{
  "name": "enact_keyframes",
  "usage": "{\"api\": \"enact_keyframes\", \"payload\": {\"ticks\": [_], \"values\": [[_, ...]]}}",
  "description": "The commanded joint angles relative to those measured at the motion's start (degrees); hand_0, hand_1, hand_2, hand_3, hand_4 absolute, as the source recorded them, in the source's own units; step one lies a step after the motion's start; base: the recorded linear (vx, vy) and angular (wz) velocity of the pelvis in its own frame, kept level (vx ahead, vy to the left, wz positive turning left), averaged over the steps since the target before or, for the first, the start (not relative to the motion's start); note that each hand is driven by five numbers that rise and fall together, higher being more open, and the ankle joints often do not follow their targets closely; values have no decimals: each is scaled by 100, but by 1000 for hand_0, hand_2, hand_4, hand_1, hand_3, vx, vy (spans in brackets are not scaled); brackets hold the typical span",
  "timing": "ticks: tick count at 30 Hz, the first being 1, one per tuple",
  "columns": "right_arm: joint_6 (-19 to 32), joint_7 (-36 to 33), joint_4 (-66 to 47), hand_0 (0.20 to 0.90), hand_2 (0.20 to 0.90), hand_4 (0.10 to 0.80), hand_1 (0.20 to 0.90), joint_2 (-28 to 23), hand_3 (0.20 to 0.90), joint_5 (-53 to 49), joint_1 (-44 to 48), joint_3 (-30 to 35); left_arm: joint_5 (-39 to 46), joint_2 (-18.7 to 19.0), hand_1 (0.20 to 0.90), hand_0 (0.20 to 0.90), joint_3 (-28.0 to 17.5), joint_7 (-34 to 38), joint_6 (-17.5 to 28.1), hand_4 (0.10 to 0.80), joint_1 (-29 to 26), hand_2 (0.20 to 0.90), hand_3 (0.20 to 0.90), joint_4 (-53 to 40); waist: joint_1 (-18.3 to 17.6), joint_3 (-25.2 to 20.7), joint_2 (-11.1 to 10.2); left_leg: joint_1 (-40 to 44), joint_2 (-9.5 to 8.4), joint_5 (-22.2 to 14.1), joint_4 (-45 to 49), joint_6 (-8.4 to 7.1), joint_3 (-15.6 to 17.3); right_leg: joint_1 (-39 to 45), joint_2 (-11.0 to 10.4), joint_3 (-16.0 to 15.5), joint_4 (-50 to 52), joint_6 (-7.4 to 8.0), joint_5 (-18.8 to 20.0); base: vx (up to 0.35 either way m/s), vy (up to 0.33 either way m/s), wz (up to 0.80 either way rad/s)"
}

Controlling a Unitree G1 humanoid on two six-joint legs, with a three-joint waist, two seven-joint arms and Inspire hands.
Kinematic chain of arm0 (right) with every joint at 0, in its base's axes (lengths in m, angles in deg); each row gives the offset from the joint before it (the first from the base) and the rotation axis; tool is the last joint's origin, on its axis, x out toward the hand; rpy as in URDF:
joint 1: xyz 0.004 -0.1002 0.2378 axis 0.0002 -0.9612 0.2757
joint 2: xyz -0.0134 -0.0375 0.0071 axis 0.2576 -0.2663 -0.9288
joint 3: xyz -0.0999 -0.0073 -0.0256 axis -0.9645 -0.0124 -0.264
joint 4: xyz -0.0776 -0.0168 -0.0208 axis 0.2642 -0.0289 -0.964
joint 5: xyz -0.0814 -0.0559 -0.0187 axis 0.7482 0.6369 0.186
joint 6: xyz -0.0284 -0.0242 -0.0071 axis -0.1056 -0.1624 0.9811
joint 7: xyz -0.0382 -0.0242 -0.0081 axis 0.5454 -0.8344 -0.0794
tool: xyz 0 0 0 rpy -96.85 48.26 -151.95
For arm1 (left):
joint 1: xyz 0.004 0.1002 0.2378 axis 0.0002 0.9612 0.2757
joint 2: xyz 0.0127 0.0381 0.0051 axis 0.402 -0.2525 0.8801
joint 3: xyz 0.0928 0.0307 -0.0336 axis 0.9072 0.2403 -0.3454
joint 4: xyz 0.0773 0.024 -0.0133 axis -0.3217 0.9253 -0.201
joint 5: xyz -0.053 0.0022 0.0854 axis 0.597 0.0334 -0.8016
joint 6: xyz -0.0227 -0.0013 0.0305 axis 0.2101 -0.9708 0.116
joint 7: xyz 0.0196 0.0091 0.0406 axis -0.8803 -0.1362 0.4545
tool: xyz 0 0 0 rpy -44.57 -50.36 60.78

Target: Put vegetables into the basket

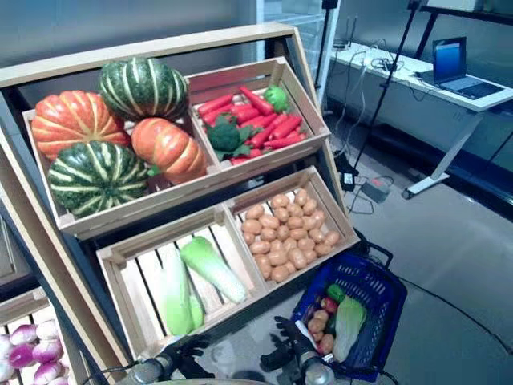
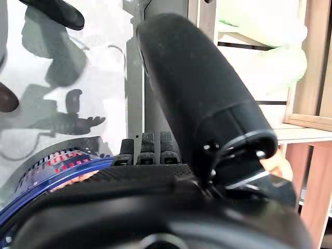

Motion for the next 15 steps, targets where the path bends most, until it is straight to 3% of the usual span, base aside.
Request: {"api": "enact_keyframes", "payload": {"ticks": [1,15], "values": [[703,-336,-133,900,900,800,900,-63,900,2,600,48,133,-246,900,900,132,-108,505,800,-513,900,900,77,46,380,-48,326,-217,-808,49,113,168,1,233,118,10,-357,-183,0,0,0],[950,-173,-108,900,900,800,900,-89,900,-160,645,-77,255,-164,900,900,172,-303,544,800,-518,900,900,25,81,408,-62,305,-209,-802,49,105,152,-14,221,89,10,-348,-178,0,0,0]]}}
